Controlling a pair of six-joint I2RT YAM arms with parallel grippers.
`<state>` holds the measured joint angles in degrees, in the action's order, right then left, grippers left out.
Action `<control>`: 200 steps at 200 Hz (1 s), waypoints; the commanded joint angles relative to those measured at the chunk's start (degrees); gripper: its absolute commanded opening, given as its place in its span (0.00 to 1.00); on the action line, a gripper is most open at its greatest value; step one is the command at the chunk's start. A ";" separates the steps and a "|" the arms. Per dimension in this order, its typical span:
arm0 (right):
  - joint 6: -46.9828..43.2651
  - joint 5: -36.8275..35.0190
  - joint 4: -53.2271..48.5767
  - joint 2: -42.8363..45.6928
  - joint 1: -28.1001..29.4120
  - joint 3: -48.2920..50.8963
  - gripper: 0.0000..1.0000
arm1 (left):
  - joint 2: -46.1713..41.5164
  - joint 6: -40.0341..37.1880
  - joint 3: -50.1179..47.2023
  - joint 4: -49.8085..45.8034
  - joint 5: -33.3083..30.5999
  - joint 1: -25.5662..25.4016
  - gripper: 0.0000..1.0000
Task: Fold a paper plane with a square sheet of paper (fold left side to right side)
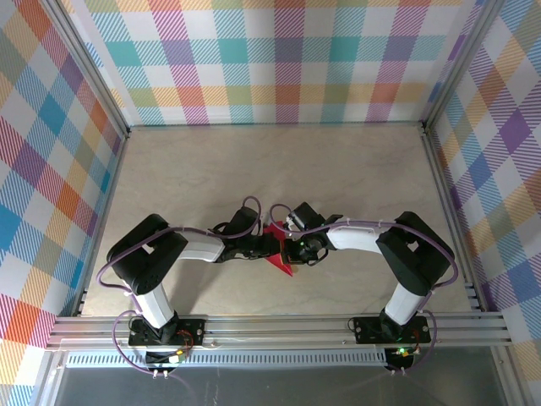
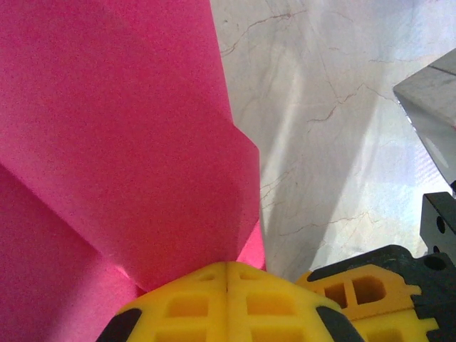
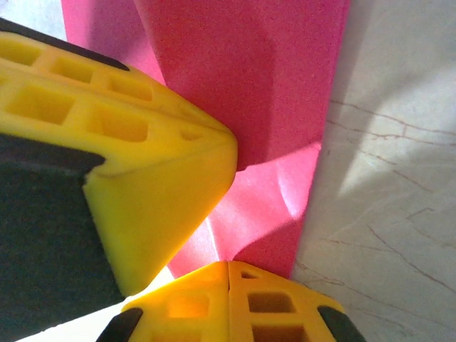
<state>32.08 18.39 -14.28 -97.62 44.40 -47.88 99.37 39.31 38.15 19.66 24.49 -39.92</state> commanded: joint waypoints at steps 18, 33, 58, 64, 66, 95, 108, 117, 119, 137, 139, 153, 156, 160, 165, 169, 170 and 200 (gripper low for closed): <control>-1.29 -4.46 -10.25 -4.60 1.44 3.31 0.00 | 1.79 -3.80 1.52 -5.18 -3.28 4.16 0.00; -1.23 -4.38 -10.28 -4.59 1.47 3.40 0.00 | 2.02 -4.72 2.24 -5.59 -3.14 5.29 0.00; -0.96 -3.98 -9.94 -4.35 1.56 3.74 0.00 | 2.39 -6.16 3.56 -6.57 -2.67 7.25 0.00; -1.00 -3.94 -10.07 -4.25 1.53 3.77 0.00 | 2.50 -6.76 4.10 -7.16 -2.69 7.71 0.00; -1.02 -3.90 -10.09 -4.24 1.53 3.80 0.00 | 2.49 -6.89 4.25 -7.31 -2.69 7.85 0.00; -0.95 -3.99 -10.30 -3.89 1.52 4.13 0.00 | 3.73 -9.47 6.83 -9.69 -2.61 10.13 0.00; -0.70 -3.87 -10.12 -3.89 1.56 4.24 0.00 | 4.61 -10.27 7.92 -10.07 -2.40 11.25 0.00; -0.66 -3.72 -9.93 -3.85 1.56 4.30 0.00 | 5.26 -10.77 8.59 -10.25 -2.28 12.01 0.00; -0.56 -3.67 -9.92 -3.81 1.56 4.40 0.00 | 5.40 -10.82 8.78 -10.32 -2.19 12.22 0.00; -0.35 -3.54 -9.80 -3.72 1.56 4.60 0.00 | 6.50 -11.68 9.85 -10.67 -2.08 13.74 0.00; -0.35 -3.54 -9.84 -3.65 1.56 4.56 0.00 | 6.59 -11.77 10.02 -10.69 -2.08 13.91 0.00; -0.26 -3.56 -9.80 -3.48 1.56 4.73 0.00 | 7.32 -12.54 10.81 -11.21 -2.25 14.88 0.00; -0.19 -3.54 -9.80 -3.41 1.56 4.72 0.00 | 7.51 -12.66 10.99 -11.30 -2.30 15.06 0.00; -0.19 -3.54 -9.80 -3.39 1.56 4.80 0.00 | 7.65 -12.89 11.18 -11.41 -2.34 15.34 0.00; -0.21 -3.58 -9.73 -3.28 1.56 4.83 0.00 | 7.84 -13.12 11.34 -11.42 -2.34 15.62 0.00; -0.16 -3.54 -9.71 -3.30 1.56 4.94 0.00 | 7.90 -13.26 11.53 -11.61 -2.49 15.89 0.00; -0.12 -3.54 -9.76 -3.29 1.52 4.96 0.00 | 7.92 -13.28 11.56 -11.64 -2.50 15.95 0.00; 0.16 -3.36 -9.45 -3.10 1.56 5.31 0.00 | 8.70 -13.65 13.04 -11.74 -1.98 17.71 0.00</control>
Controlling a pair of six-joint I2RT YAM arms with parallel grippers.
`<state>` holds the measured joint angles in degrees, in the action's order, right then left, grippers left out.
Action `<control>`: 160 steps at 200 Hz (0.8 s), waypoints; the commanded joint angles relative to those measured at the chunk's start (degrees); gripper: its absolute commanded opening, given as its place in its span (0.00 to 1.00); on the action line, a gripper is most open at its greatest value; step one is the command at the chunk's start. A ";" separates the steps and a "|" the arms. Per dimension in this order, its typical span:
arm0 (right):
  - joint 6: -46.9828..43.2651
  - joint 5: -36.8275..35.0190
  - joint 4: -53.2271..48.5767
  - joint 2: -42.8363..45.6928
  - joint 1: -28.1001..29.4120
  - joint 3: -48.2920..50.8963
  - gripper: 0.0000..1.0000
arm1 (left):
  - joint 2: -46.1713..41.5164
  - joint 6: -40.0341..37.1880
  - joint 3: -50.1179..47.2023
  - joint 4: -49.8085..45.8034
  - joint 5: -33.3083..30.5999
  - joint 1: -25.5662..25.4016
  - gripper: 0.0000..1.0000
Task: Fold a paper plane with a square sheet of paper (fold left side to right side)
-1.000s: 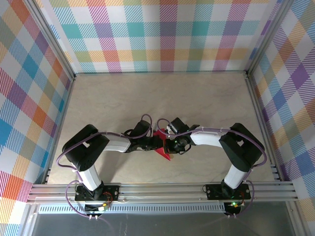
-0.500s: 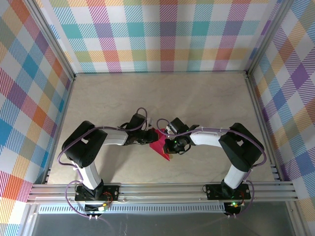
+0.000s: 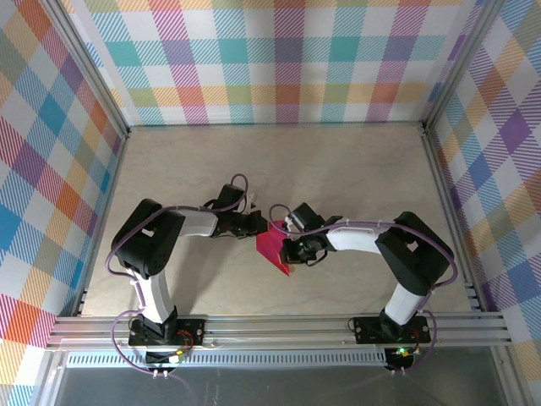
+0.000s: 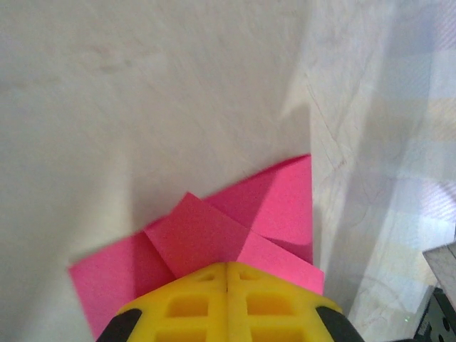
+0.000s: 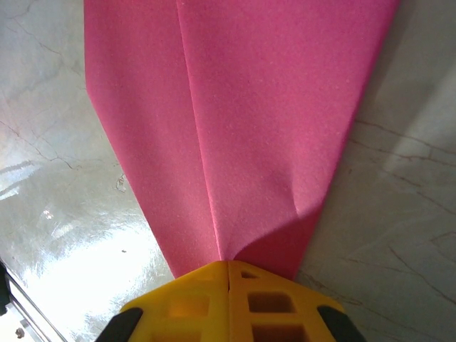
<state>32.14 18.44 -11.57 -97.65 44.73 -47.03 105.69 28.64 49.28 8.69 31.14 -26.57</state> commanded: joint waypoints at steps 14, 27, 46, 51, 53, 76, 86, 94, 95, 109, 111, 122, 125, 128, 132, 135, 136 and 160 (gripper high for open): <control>0.08 -3.23 -12.05 -3.15 1.24 4.50 0.00 | 2.97 -3.52 3.26 -1.59 -8.37 4.72 0.00; 0.09 -3.16 -12.08 -3.09 1.24 4.56 0.00 | 3.66 -3.90 4.36 -2.29 -8.40 4.99 0.00; 0.15 -2.97 -11.98 -2.92 1.19 4.49 0.00 | 4.33 -4.12 5.65 -2.66 -8.34 5.42 0.00; 0.26 -2.88 -11.96 -2.75 1.21 4.62 0.00 | 4.43 -4.14 5.93 -2.79 -8.30 5.54 0.00; 0.24 -2.84 -11.84 -2.69 1.23 4.63 0.00 | 4.44 -4.13 6.03 -2.86 -8.24 5.56 0.00; 0.43 -2.53 -11.46 -2.04 1.21 4.69 0.00 | 3.31 -4.84 7.18 -4.19 -8.32 5.74 0.00; 0.50 -2.44 -11.29 -1.63 1.23 4.59 0.00 | 2.42 -5.53 7.64 -5.40 -8.67 5.74 0.00; 0.58 -2.35 -11.28 -1.43 1.25 4.49 0.00 | 1.76 -6.16 8.20 -6.45 -8.96 5.82 0.00; 0.61 -2.35 -11.32 -1.46 1.24 4.49 0.00 | 1.65 -6.24 8.25 -6.60 -8.97 5.82 0.00; 0.56 -2.10 -11.08 -1.33 1.20 4.09 0.00 | 0.35 -7.31 9.09 -8.50 -8.99 5.91 0.00; 0.60 -2.09 -11.16 -1.32 1.23 4.12 0.00 | 0.21 -7.40 9.22 -8.71 -8.99 5.91 0.00; 0.67 -2.00 -10.93 -1.11 1.23 3.98 0.00 | -1.13 -7.68 9.14 -9.34 -8.40 5.91 0.00; 0.74 -1.94 -10.77 -1.06 1.26 3.90 0.00 | -1.61 -7.67 8.98 -9.31 -8.16 5.85 0.00; 0.73 -1.92 -10.72 -0.99 1.22 3.90 0.00 | -2.00 -7.64 8.70 -9.17 -7.94 5.83 0.00; 0.83 -1.87 -10.55 -0.97 1.19 3.87 0.00 | -2.64 -7.64 8.28 -9.05 -7.58 5.75 0.00; 0.92 -1.83 -10.44 -0.89 1.22 3.92 0.00 | -3.04 -7.60 8.03 -8.91 -7.39 5.63 0.00; 0.91 -1.78 -10.38 -0.89 1.23 3.85 0.00 | -3.30 -7.53 7.90 -8.84 -7.36 5.59 0.00; 1.49 -1.65 -9.55 -0.59 1.19 3.82 0.00 | -7.60 -7.31 4.60 -8.39 -5.78 3.64 0.00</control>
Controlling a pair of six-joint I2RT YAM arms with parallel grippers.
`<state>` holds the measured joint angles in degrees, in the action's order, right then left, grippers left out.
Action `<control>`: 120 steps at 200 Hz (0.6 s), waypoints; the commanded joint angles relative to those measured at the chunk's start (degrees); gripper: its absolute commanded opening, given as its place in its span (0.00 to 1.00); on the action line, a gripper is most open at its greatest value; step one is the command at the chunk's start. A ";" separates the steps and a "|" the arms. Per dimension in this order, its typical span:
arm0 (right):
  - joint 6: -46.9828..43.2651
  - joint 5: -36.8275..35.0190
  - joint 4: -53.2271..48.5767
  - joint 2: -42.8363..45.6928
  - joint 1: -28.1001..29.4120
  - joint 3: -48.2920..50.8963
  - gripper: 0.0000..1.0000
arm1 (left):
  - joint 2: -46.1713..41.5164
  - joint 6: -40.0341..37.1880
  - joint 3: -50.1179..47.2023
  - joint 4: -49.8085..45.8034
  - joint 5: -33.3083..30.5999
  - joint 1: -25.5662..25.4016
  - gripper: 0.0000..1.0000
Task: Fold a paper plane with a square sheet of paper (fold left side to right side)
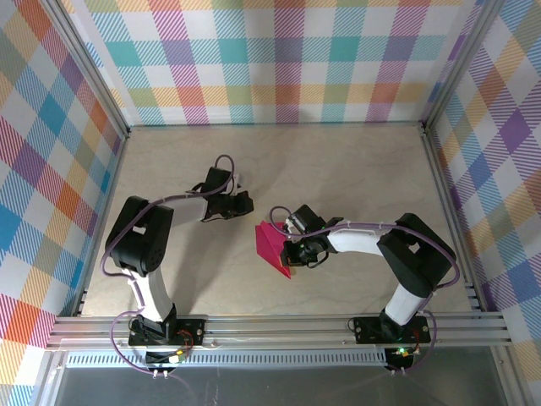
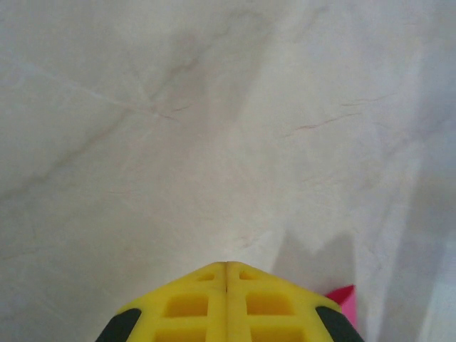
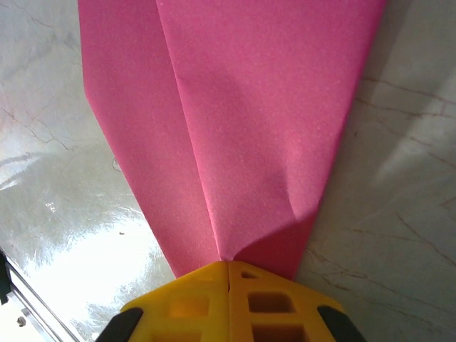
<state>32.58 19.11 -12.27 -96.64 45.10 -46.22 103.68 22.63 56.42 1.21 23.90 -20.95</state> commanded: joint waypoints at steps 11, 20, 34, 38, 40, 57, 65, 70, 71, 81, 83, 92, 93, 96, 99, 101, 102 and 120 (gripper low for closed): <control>1.15 -2.41 -8.60 -1.45 0.86 2.98 0.00 | -7.20 -0.78 -4.20 -0.16 2.68 -3.51 0.00; 1.26 -2.50 -8.27 -1.40 0.86 3.02 0.00 | -8.41 -0.21 -5.40 0.50 3.55 -5.02 0.00; 1.48 -2.50 -7.67 -1.19 0.87 3.07 0.00 | -9.90 0.66 -7.19 1.32 4.14 -7.61 0.00; 1.58 -2.50 -7.56 -1.10 0.87 3.17 0.00 | -10.18 0.88 -7.63 1.62 4.26 -8.32 0.00; 1.60 -2.46 -7.45 -1.03 0.87 3.18 0.00 | -10.30 0.95 -7.84 1.78 4.30 -8.58 0.00; 1.94 -2.35 -6.79 -1.01 0.91 3.14 0.00 | -10.52 2.37 -9.01 3.22 5.00 -10.60 0.00; 1.95 -2.36 -6.63 -1.09 0.87 3.11 0.00 | -10.06 3.01 -9.43 4.27 5.37 -11.34 0.00; 2.04 -2.33 -6.46 -1.10 0.87 2.99 0.00 | -9.59 3.35 -9.59 4.92 5.45 -11.72 0.00; 2.05 -2.33 -6.46 -1.14 0.87 3.02 0.00 | -9.53 3.45 -9.63 5.06 5.50 -11.82 0.00; 2.21 -2.24 -6.25 -1.19 0.86 2.95 0.00 | -8.18 3.58 -9.41 5.61 6.02 -12.55 0.00; 2.22 -2.17 -6.22 -1.25 0.86 2.92 0.00 | -7.91 3.59 -9.29 5.61 6.06 -12.67 0.00; 2.31 -2.11 -6.09 -1.22 0.85 2.85 0.00 | -6.68 3.56 -8.99 5.54 6.08 -13.23 0.00; 2.31 -2.09 -6.10 -1.20 0.86 2.87 0.00 | -6.53 3.56 -8.98 5.55 6.12 -13.28 0.00; 2.36 -2.07 -6.01 -1.16 0.86 2.86 0.00 | -6.11 3.48 -8.92 5.67 6.15 -13.53 0.00; 2.32 -2.06 -5.93 -1.12 0.86 2.82 0.00 | -5.74 3.45 -8.84 5.89 6.28 -13.62 0.00; 2.38 -2.00 -5.90 -1.04 0.82 2.80 0.00 | -5.50 3.47 -8.80 5.90 6.37 -13.71 0.00; 2.39 -1.99 -5.82 -1.06 0.84 2.80 0.00 | -5.37 3.47 -8.75 5.90 6.39 -13.74 0.00; 2.51 -1.65 -5.67 -0.69 0.78 2.81 0.00 | -3.18 3.63 -8.03 4.98 5.41 -14.04 0.00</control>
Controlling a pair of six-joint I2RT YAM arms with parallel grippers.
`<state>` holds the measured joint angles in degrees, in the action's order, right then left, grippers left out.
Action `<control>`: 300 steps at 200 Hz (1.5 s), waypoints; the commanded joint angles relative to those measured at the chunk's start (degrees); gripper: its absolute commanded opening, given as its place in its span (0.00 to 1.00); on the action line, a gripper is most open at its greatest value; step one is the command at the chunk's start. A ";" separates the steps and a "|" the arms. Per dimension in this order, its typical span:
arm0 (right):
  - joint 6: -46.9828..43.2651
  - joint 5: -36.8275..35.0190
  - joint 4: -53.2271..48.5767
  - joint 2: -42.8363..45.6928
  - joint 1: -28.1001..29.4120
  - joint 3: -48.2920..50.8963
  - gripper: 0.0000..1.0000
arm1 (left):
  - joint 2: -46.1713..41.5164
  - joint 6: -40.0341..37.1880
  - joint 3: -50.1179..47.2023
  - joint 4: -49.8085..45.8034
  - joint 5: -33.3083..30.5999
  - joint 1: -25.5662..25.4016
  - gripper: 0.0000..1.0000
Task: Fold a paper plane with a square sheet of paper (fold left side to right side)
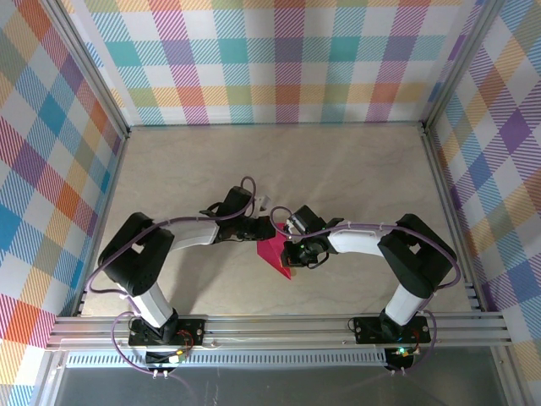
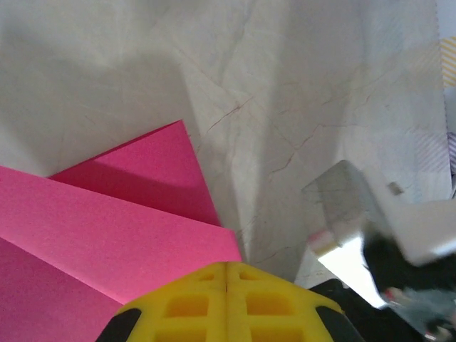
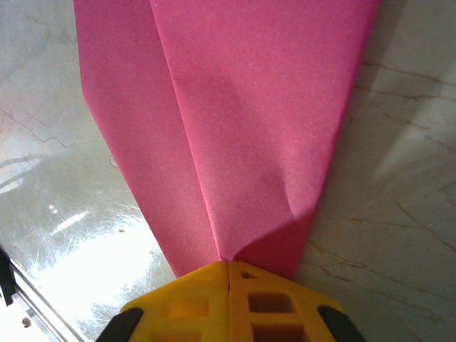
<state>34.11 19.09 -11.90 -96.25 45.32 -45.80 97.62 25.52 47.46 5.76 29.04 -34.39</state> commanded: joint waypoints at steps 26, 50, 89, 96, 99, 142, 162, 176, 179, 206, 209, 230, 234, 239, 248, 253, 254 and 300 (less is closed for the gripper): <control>0.91 -0.84 -5.77 -0.24 0.43 2.04 0.00 | 4.99 0.41 1.33 -1.18 -2.14 -0.67 0.00; 0.96 1.76 -3.90 1.15 -0.22 1.86 0.00 | 6.17 0.45 0.64 -1.33 -3.40 -0.67 0.00; -0.05 5.60 -1.23 4.72 -0.45 0.42 0.00 | 6.13 0.93 -1.13 -1.26 -4.76 -0.68 0.00; -0.27 5.44 -1.02 5.21 -0.41 0.34 0.00 | 6.01 0.94 -1.38 -1.27 -4.91 -0.68 0.00; -0.34 5.36 -0.90 5.38 -0.41 0.29 0.00 | 5.93 0.98 -1.47 -1.35 -4.99 -0.68 0.00; 0.25 5.09 1.69 3.43 -1.03 -0.59 0.00 | 5.47 0.94 -1.85 -1.69 -5.56 -0.66 0.00; 0.46 4.81 2.66 1.73 -1.11 -1.45 0.00 | 5.30 0.97 -1.93 -1.61 -5.50 -0.73 0.00; 0.41 4.90 3.03 0.49 -1.11 -2.33 0.00 | 5.30 1.02 -2.07 -1.46 -5.57 -0.72 0.00; 0.39 4.90 3.10 0.21 -1.11 -2.47 0.00 | 5.30 1.02 -2.03 -1.45 -5.53 -0.72 0.00; -0.04 3.58 3.03 -1.58 -1.18 -3.75 0.00 | 5.46 1.31 -2.19 -0.85 -5.40 -0.72 0.00; -0.09 3.37 3.06 -1.72 -1.20 -3.85 0.00 | 5.47 1.37 -2.20 -0.77 -5.35 -0.76 0.00; -0.09 2.75 3.62 -2.52 -1.51 -4.39 0.00 | 5.56 1.59 -2.13 -0.44 -5.13 -0.76 0.00; -0.06 2.63 3.72 -2.69 -1.55 -4.46 0.00 | 5.49 1.63 -2.16 -0.48 -5.13 -0.76 0.00; -0.09 2.54 3.79 -2.84 -1.55 -4.53 0.00 | 5.54 1.64 -2.11 -0.49 -5.13 -0.76 0.00; -0.01 2.15 3.77 -3.23 -1.55 -4.57 0.00 | 5.51 1.64 -2.06 -0.69 -5.22 -0.76 0.00; -0.18 1.95 3.74 -3.48 -1.62 -4.68 0.00 | 5.47 1.64 -2.02 -0.81 -5.30 -0.76 0.00; -0.14 1.89 3.69 -3.49 -1.63 -4.71 0.00 | 5.47 1.64 -2.02 -0.83 -5.35 -0.76 0.00; -0.57 1.16 2.00 -3.92 -1.64 -4.01 0.00 | 5.29 1.75 -2.44 -0.54 -5.78 -0.72 0.00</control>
<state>34.06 20.62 -8.67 -99.74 43.94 -49.36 102.59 27.20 46.94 7.51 26.68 -34.85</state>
